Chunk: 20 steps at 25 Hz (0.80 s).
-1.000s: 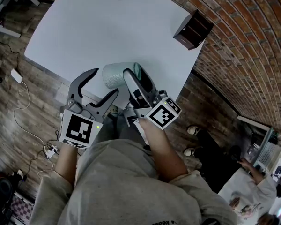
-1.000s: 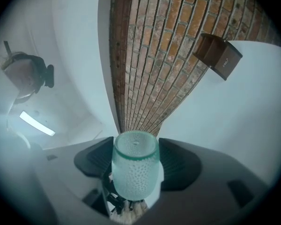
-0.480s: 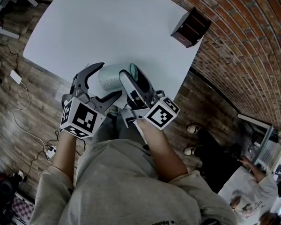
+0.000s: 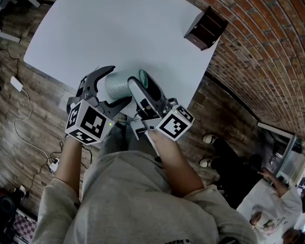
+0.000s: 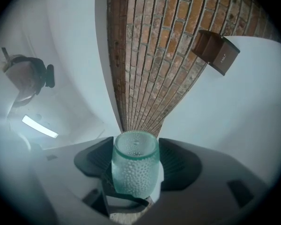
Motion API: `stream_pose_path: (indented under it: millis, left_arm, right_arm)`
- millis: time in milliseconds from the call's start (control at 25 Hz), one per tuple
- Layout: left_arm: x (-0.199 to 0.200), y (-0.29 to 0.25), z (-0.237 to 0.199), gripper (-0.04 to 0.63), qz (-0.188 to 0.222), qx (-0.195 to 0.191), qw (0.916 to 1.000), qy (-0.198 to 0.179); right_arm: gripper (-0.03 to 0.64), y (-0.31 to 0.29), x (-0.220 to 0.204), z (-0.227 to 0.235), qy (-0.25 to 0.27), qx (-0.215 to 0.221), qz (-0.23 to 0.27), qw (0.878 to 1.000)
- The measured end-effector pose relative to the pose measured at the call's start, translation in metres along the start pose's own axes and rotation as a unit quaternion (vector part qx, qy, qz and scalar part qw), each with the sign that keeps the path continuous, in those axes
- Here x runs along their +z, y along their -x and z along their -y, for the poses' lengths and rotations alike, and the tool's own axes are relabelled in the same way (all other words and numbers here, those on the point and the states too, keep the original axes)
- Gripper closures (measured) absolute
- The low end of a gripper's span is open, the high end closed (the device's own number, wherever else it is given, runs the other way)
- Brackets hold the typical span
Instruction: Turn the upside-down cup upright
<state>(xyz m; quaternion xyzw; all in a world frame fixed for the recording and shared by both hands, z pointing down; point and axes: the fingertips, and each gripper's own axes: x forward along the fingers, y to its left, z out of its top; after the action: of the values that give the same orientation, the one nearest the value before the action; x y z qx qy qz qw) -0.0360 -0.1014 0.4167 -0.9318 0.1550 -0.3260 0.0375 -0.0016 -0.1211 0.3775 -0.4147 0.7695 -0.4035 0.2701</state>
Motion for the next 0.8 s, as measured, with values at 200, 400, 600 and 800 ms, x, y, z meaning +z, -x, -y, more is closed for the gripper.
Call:
stream_pose_path:
  millis: [200, 400, 600, 800]
  left_arm:
    - [-0.0041, -0.0035, 0.0024, 0.199, -0.007, -0.007, 0.9999, -0.006]
    - [-0.0073, -0.005, 0.0031, 0.206, -0.012, -0.008, 0.9998, -0.016]
    - [-0.007, -0.0065, 0.0048, 0.207, -0.017, -0.011, 0.9996, -0.019]
    - [-0.008, -0.0057, 0.0031, 0.207, -0.018, -0.014, 0.9996, -0.018]
  right_arm:
    - [0.313, 0.0003, -0.0011, 0.0019, 0.0, 0.0, -0.005, 1.0]
    - [0.311, 0.001, -0.0042, 0.0053, -0.002, 0.001, -0.007, 1.0]
    - [0.311, 0.0031, -0.004, 0.0068, -0.009, 0.005, -0.006, 1.0]
    - [0.307, 0.0013, -0.0025, 0.0057, 0.005, 0.005, -0.009, 1.0]
